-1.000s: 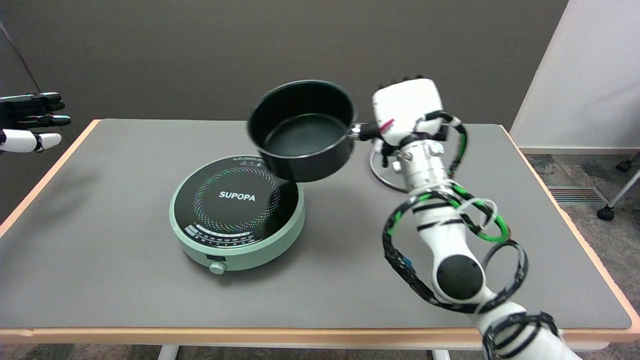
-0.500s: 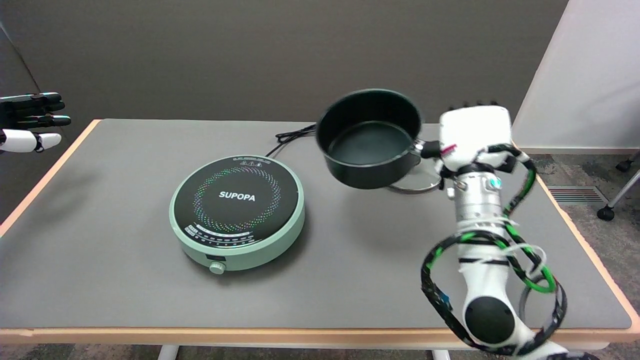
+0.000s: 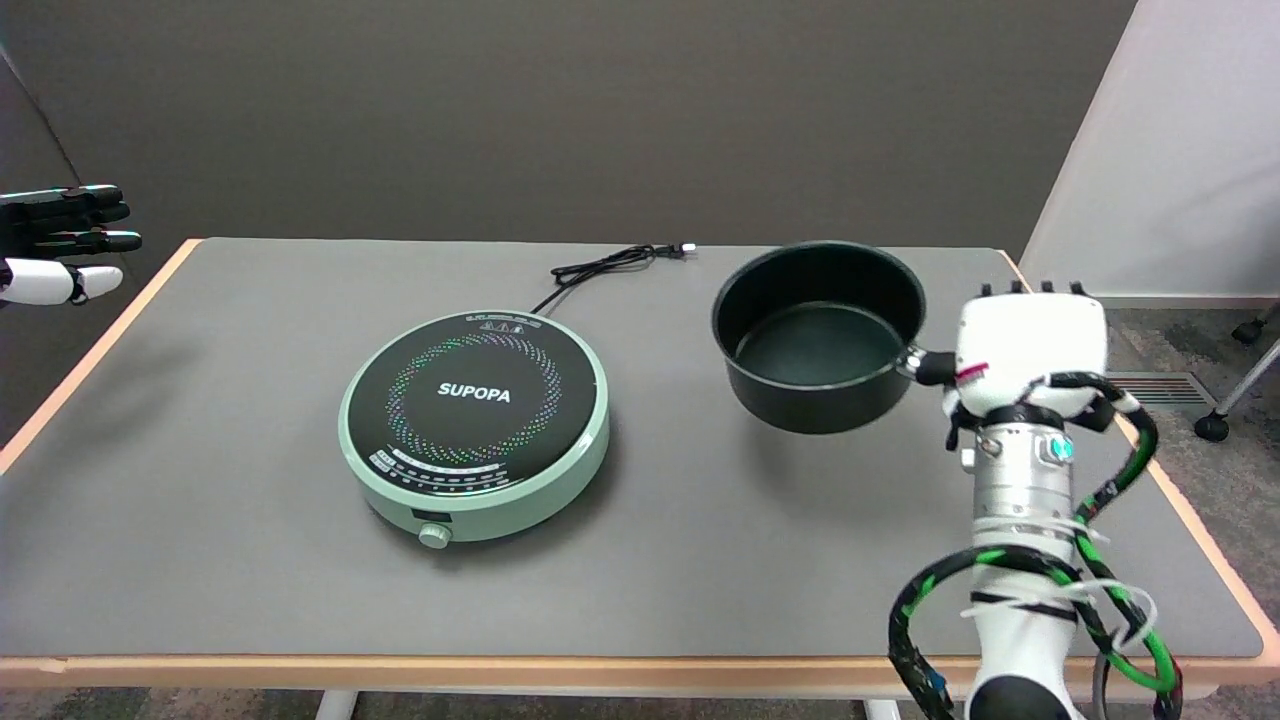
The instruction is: Place the pot onto the table.
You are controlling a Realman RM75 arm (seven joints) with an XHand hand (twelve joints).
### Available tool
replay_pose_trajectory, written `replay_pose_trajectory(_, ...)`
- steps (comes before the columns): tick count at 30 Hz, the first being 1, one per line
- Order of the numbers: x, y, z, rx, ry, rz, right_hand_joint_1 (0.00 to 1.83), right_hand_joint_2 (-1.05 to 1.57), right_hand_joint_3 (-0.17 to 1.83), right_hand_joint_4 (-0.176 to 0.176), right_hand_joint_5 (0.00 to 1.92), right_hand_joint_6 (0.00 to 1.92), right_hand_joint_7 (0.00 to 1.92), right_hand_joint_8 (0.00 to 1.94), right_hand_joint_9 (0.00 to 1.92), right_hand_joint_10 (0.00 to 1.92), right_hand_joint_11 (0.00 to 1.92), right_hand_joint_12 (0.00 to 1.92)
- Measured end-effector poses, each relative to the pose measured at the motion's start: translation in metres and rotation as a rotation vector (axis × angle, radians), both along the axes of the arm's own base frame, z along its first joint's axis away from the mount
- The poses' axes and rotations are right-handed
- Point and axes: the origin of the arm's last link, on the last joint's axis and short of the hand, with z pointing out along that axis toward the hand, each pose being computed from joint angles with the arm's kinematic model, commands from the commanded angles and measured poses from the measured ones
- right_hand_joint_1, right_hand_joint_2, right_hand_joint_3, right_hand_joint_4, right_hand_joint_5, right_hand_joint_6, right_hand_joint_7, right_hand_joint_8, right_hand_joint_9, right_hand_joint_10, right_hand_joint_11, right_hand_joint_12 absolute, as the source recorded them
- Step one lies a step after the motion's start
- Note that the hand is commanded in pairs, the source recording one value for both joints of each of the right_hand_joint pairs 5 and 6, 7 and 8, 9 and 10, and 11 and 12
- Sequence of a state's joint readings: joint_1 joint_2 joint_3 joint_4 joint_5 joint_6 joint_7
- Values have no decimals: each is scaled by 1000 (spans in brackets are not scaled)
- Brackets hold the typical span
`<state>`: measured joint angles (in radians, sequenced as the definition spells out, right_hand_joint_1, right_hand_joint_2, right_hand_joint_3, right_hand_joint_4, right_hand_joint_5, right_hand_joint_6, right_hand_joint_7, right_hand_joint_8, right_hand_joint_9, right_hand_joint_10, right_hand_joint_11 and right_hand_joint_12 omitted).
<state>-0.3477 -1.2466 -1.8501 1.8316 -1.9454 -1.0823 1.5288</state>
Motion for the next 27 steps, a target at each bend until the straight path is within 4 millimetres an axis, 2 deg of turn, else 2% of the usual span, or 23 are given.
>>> replay_pose_trajectory(12,-22,27,6,-100,-11,-35,966,891,807,-88,1677,1677,1677,1677,1677,1677,1677,1677)
replay_pose_trajectory(27,-45,38,17,-179,-56,-85,966,867,844,-89,1674,1674,1674,1674,1674,1674,1674,1674)
